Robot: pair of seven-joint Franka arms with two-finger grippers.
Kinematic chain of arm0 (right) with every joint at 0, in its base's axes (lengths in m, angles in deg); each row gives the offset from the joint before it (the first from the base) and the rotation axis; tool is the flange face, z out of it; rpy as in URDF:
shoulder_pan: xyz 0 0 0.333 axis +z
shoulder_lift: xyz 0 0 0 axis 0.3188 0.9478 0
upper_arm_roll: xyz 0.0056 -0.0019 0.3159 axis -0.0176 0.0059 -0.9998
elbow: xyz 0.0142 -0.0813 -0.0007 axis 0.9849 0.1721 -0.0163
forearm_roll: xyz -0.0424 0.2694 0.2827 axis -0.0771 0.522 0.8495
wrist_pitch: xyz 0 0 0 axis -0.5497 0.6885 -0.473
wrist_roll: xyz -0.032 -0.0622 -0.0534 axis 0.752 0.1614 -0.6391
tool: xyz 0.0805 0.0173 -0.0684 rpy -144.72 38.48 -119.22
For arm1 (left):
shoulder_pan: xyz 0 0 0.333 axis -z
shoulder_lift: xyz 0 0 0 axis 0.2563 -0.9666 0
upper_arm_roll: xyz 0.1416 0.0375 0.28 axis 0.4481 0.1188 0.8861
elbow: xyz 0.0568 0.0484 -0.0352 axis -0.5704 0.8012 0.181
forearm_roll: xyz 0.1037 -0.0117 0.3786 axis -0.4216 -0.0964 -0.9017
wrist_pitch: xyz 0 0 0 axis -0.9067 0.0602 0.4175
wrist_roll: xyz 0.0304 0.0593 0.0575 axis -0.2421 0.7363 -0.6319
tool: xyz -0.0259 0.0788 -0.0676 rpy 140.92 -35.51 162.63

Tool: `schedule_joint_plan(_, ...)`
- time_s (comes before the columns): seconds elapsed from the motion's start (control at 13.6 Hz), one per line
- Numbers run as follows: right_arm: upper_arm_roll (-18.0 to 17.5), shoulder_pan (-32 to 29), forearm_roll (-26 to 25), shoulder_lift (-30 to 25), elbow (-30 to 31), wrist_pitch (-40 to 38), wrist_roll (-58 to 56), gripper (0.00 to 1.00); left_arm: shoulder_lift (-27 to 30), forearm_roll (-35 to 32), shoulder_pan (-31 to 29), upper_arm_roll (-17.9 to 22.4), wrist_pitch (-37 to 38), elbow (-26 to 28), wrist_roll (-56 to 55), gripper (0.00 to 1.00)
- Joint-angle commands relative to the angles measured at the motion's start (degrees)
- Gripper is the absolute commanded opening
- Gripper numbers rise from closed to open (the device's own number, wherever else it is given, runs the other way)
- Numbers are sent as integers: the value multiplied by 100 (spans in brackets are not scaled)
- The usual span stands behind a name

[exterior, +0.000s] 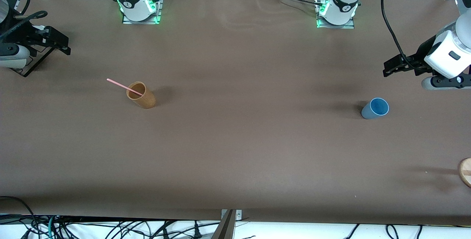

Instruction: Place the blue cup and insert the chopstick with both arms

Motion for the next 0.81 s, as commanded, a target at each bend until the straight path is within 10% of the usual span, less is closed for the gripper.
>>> schedule_joint_plan(0.0, 2, 8, -64, -34, 17, -27, 18, 100, -104, 27, 8, -4, 80, -217, -39, 100)
schedule_joint_plan(0.74, 2, -1, -56, -26, 17, -27, 9, 100, -86, 97, -1, -4, 89, -217, -30, 100)
